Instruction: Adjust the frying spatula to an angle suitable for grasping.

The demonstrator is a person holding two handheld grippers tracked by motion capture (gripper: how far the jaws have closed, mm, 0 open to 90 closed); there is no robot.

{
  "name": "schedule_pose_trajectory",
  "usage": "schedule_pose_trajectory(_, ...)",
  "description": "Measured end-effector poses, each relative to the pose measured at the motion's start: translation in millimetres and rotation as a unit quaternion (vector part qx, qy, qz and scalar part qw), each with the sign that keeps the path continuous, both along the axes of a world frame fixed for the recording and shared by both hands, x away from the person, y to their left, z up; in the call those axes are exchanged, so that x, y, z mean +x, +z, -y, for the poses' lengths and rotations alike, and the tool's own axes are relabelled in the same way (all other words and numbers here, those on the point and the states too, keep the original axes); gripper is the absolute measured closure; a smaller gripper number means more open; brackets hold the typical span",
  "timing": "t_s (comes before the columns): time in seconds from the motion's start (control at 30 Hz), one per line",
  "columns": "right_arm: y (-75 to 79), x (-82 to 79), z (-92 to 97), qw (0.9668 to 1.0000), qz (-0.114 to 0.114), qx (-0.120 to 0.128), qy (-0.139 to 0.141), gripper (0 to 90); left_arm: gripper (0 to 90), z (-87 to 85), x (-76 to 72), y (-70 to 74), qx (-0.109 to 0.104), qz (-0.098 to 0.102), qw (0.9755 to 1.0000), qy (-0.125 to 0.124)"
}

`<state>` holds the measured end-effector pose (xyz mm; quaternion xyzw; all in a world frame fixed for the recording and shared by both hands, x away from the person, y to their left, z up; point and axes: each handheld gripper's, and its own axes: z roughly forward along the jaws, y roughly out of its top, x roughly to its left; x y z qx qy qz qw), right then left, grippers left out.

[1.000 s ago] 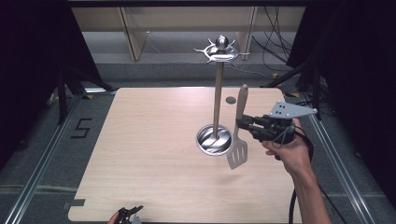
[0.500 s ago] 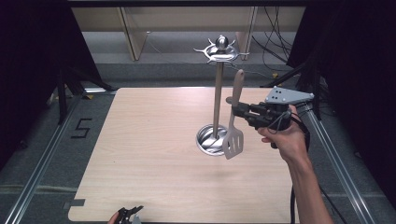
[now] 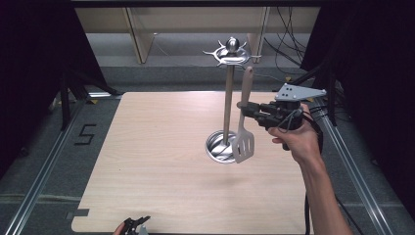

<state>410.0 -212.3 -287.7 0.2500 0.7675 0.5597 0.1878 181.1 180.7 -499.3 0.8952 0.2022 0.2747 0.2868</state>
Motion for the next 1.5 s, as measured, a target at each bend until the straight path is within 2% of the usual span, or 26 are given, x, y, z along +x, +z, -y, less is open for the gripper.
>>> schedule_pose_trajectory(0.03, 1.0, 0.0, 0.6, 0.9999, -0.011, -0.005, 0.005, 76.5, 18.0, 0.1, -0.1, 0.0, 0.0, 0.001, 1.0, 0.0)
schedule_pose_trajectory(0.1, 0.8, 1.9, -0.5, 0.9999, -0.013, -0.004, 0.009, 76.5, 18.0, 0.3, -0.2, 0.2, 0.0, 0.001, 1.0, -0.001)
schedule_pose_trajectory(0.13, 0.8, 1.4, -1.4, 0.9998, -0.021, -0.003, 0.001, 76.5, 18.0, 0.3, -0.1, 0.2, 0.0, 0.001, 1.0, -0.001)
schedule_pose_trajectory(0.17, 0.3, 3.4, -2.0, 0.9999, -0.01, -0.001, -0.002, 76.5, 18.0, 0.3, -0.1, 0.2, 0.0, 0.001, 1.0, -0.001)
schedule_pose_trajectory(0.23, 0.6, 4.6, -1.5, 0.9997, -0.024, -0.005, 0.004, 76.6, 18.0, 0.2, -0.2, 0.1, 0.0, 0.001, 1.0, 0.0)
schedule_pose_trajectory(0.3, 0.2, 7.1, -1.9, 0.9997, -0.021, -0.012, 0.004, 76.5, 18.0, 0.1, 0.0, 0.1, 0.0, 0.0, 1.0, 0.0)
schedule_pose_trajectory(0.37, -0.2, 7.4, -3.0, 0.9996, -0.027, -0.011, -0.001, 76.5, 18.0, -0.4, -0.3, 0.9, 0.002, -0.003, 1.0, -0.002)
schedule_pose_trajectory(0.47, -1.0, 10.8, -3.7, 0.9996, -0.021, -0.017, 0.0, 76.5, 18.0, -0.2, -0.3, 1.0, -0.001, -0.002, 1.0, -0.002)
schedule_pose_trajectory(0.67, -1.9, 12.2, -6.6, 0.9994, -0.033, -0.011, -0.001, 76.5, 18.0, -0.3, -0.2, 0.9, 0.0, -0.002, 1.0, -0.001)
schedule_pose_trajectory(0.77, -2.2, 14.8, -6.5, 0.9995, -0.025, -0.019, 0.001, 76.4, 18.0, -0.3, -0.3, 1.0, 0.0, -0.002, 1.0, -0.002)
schedule_pose_trajectory(0.8, -2.3, 14.3, -7.7, 0.9993, -0.035, -0.014, 0.002, 76.5, 18.0, -0.3, -0.2, 1.0, -0.001, -0.002, 1.0, -0.001)
schedule_pose_trajectory(0.83, -2.7, 14.3, -8.6, 0.9995, -0.027, -0.012, -0.008, 76.5, 18.0, -0.4, -0.2, 0.9, -0.001, -0.002, 1.0, -0.001)
schedule_pose_trajectory(0.87, -2.5, 15.3, -8.3, 0.9996, -0.024, -0.015, -0.005, 76.4, 18.0, -0.5, -0.2, 0.8, 0.0, -0.002, 1.0, -0.001)
schedule_pose_trajectory(0.9, -2.4, 14.9, -8.7, 0.9992, -0.036, -0.013, -0.001, 76.4, 18.0, -0.4, -0.2, 0.8, 0.0, -0.002, 1.0, -0.001)
schedule_pose_trajectory(0.93, -2.4, 16.7, -8.4, 0.9996, -0.024, -0.017, 0.0, 76.4, 18.0, -0.4, -0.3, 0.9, 0.0, -0.002, 1.0, -0.001)
schedule_pose_trajectory(0.97, -2.6, 15.4, -9.5, 0.9993, -0.036, -0.013, -0.002, 76.4, 18.0, -0.4, -0.3, 1.1, -0.001, -0.002, 1.0, -0.001)
schedule_pose_trajectory(1.1, -4.1, 16.8, -9.9, 0.9995, -0.03, -0.01, 0.001, 76.1, 18.0, -0.6, 0.1, 0.9, -0.003, -0.007, 1.0, -0.004)
schedule_pose_trajectory(1.13, -4.5, 15.9, -10.3, 0.9993, -0.035, -0.007, 0.002, 76.0, 18.0, -0.6, 0.4, 0.7, -0.003, -0.009, 0.9999, -0.007)
schedule_pose_trajectory(1.2, -4.9, 16.1, -9.3, 0.9996, -0.028, -0.008, 0.0, 75.3, 18.0, -0.6, 0.4, 0.6, -0.003, -0.009, 0.9999, -0.006)
schedule_pose_trajectory(1.23, -5.9, 14.4, -9.9, 0.9995, -0.028, 0.001, -0.013, 74.4, 18.0, -0.5, 0.4, 0.6, -0.003, -0.01, 0.9999, -0.007)
schedule_pose_trajectory(1.27, -5.7, 15.6, -7.9, 0.9996, -0.029, -0.003, -0.004, 73.9, 18.0, -0.5, 0.4, 0.6, -0.003, -0.01, 0.9999, -0.007)
schedule_pose_trajectory(1.33, -6.0, 14.9, -5.5, 0.9996, -0.026, -0.002, -0.007, 73.1, 18.0, -0.6, -0.2, 1.2, 0.0, -0.005, 1.0, -0.004)
schedule_pose_trajectory(1.4, -6.8, 13.7, -4.0, 0.9995, -0.03, 0.004, -0.007, 70.9, 18.0, -0.8, -0.4, 1.2, 0.0, -0.011, 0.9999, -0.007)
schedule_pose_trajectory(1.5, -7.3, 11.1, -2.2, 0.9996, -0.029, -0.002, -0.004, 69.2, 18.0, -0.8, -0.3, 1.4, 0.0, -0.011, 0.9999, -0.007)
